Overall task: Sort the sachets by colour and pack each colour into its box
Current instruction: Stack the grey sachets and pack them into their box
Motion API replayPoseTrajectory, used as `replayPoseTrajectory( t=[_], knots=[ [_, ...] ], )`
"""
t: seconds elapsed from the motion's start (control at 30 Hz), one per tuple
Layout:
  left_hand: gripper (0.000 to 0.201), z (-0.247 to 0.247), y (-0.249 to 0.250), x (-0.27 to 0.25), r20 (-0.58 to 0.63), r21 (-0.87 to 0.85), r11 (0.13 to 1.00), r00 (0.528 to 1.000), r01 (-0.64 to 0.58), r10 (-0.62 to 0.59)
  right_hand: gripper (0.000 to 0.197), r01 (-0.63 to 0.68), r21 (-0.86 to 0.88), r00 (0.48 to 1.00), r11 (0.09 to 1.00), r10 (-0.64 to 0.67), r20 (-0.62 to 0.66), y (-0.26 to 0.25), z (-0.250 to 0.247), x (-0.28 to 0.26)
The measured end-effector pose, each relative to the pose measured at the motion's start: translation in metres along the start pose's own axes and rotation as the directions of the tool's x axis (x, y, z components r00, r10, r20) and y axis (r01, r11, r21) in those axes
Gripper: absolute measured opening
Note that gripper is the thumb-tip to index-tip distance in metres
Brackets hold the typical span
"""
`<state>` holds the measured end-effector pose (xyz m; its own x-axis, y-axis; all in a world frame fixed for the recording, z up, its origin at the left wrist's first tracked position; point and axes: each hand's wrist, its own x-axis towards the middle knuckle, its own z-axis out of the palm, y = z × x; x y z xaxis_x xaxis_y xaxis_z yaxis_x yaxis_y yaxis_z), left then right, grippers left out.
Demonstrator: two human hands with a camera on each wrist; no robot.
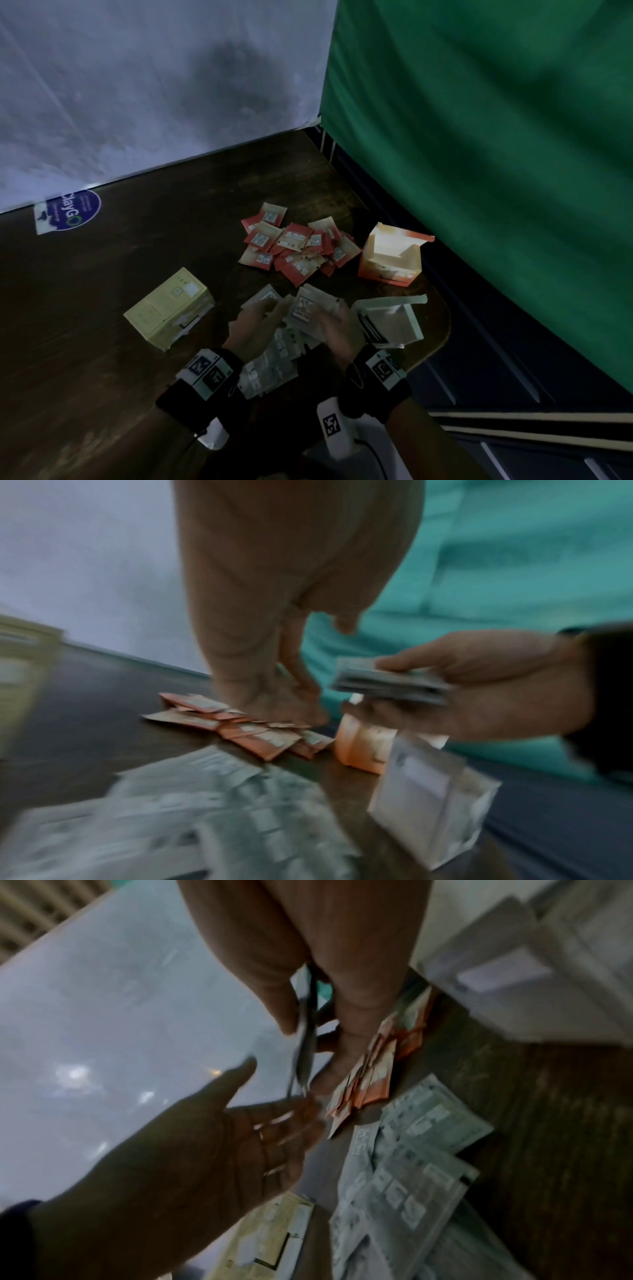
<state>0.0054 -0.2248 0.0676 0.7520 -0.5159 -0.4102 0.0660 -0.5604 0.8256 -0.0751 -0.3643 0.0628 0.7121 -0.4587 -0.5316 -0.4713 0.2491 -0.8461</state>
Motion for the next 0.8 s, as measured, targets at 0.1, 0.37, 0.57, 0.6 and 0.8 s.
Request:
replayPoseTrajectory(
  t=[0.1, 0.37, 0.57, 0.6, 0.8],
  knots=[
    [0.019, 0.002, 0.002, 0.003, 0.015, 0.008, 0.997, 0.997, -0.074, 0.073, 0.035, -0.074, 0.113, 0.997, 0.991, 0.070, 0.043, -0.003, 0.004, 0.001],
    [0.027, -0.011, 0.015, -0.005, 0.092, -0.390, 0.920, 0.996, 0.029, 0.007, 0.025, 0.009, 0.029, 0.999, 1.000, -0.010, 0.042, 0.005, 0.007, 0.004],
    [0.035, -0.013, 0.009, -0.013, 0.065, -0.445, 0.893, 0.992, -0.069, 0.109, 0.021, -0.015, 0.105, 0.998, 0.994, 0.009, 0.064, 0.005, 0.008, 0.004],
    [0.032, -0.014, 0.010, -0.014, 0.049, -0.468, 0.881, 0.993, -0.071, 0.106, 0.022, -0.012, 0.097, 0.999, 0.995, 0.007, 0.047, 0.005, 0.007, 0.005],
    [0.033, -0.008, 0.006, -0.013, 0.103, -0.609, 0.787, 0.994, 0.099, -0.045, 0.027, 0.089, -0.104, 0.993, 0.991, -0.081, 0.081, 0.007, 0.004, 0.007]
  ],
)
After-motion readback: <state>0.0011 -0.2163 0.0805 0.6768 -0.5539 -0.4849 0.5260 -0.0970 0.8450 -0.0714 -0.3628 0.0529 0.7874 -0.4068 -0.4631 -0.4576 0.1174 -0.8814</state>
